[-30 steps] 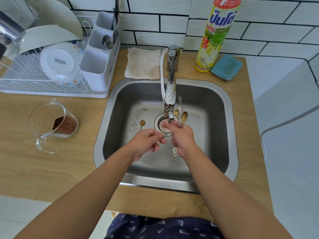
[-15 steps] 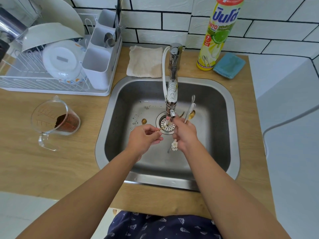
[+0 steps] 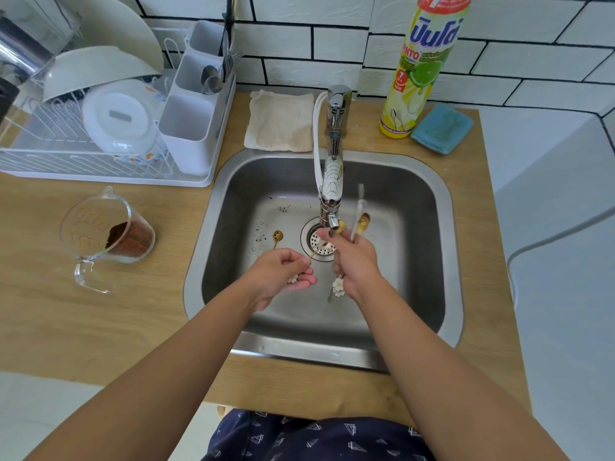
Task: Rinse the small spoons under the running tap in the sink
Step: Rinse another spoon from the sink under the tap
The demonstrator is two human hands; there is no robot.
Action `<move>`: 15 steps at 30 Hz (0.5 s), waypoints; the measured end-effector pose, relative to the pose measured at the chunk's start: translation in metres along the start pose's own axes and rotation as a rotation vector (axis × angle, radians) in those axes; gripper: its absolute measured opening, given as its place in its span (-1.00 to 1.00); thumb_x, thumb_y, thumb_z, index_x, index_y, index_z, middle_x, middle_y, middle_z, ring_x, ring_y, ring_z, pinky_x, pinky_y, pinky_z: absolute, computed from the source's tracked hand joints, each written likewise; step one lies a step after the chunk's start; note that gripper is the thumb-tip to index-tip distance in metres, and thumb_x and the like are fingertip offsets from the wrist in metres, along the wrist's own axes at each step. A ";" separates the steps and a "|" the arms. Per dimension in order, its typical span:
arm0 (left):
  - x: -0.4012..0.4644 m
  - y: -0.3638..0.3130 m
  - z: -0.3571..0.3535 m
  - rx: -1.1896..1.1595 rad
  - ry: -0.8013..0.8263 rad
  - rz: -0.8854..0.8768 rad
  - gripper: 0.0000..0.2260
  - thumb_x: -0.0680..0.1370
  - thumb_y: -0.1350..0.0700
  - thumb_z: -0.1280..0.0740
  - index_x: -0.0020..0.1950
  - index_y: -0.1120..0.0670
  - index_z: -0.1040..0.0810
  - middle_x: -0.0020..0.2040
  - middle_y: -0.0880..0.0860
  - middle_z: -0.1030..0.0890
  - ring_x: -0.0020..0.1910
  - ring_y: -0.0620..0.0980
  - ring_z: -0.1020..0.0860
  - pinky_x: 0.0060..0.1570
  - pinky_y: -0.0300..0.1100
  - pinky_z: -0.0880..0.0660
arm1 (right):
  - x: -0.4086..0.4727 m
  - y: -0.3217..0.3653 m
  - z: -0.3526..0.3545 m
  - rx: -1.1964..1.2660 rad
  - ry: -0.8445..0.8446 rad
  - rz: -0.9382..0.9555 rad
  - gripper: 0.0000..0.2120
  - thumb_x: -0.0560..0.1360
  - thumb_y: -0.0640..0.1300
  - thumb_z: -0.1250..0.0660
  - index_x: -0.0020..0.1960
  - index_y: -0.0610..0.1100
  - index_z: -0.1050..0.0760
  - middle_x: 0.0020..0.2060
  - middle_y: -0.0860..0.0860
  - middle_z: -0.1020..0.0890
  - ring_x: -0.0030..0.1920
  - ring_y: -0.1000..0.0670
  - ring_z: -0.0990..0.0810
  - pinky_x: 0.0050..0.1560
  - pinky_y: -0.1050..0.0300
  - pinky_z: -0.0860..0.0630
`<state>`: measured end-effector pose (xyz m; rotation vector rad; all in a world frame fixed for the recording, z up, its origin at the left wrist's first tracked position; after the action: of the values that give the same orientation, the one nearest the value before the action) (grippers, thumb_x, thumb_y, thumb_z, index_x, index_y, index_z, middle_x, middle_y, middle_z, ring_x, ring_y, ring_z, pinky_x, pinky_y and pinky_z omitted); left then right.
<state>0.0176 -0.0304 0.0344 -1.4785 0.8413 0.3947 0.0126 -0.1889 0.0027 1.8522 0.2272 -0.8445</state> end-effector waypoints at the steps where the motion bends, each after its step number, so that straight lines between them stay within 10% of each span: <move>1: -0.002 0.000 0.001 0.016 0.022 0.011 -0.91 0.61 0.24 -0.36 0.05 0.25 -0.57 -0.13 0.17 -0.67 -0.15 0.04 -0.73 -0.20 -0.24 -0.63 | 0.003 0.003 0.002 0.015 -0.036 0.014 -0.73 0.50 -0.18 -0.54 0.18 -0.16 -0.64 -0.49 0.11 -0.56 -0.60 0.13 -0.19 -0.60 0.26 -0.19; 8: -0.013 0.002 0.015 0.161 0.158 0.114 -0.92 0.64 0.24 -0.32 0.08 0.24 -0.49 -0.04 0.23 -0.58 -0.03 0.16 -0.72 -0.13 -0.16 -0.65 | 0.000 0.000 -0.004 -0.158 -0.068 0.121 -0.88 0.59 -0.06 -0.45 -0.10 -0.03 -0.57 -0.17 0.04 -0.79 -0.59 0.23 -0.39 -0.38 0.20 -0.28; 15: -0.014 0.002 0.021 0.162 0.173 0.131 -0.92 0.65 0.24 -0.30 0.11 0.22 -0.47 -0.04 0.22 -0.56 0.00 0.18 -0.72 -0.11 -0.14 -0.67 | -0.004 -0.002 -0.007 -0.232 0.070 0.113 -0.86 0.65 -0.08 -0.35 0.14 -0.09 -0.62 -0.19 0.17 -0.77 -0.52 0.13 -0.25 -0.53 0.26 -0.25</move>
<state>0.0129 -0.0061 0.0403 -1.3238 1.0861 0.2906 0.0114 -0.1811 0.0053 1.6624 0.2515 -0.6480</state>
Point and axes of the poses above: each hand's wrist, its own x-axis towards the middle knuckle, its own z-axis out of the back of the hand, y = z × x, the point moved 2 cm from there along x, towards the middle knuckle
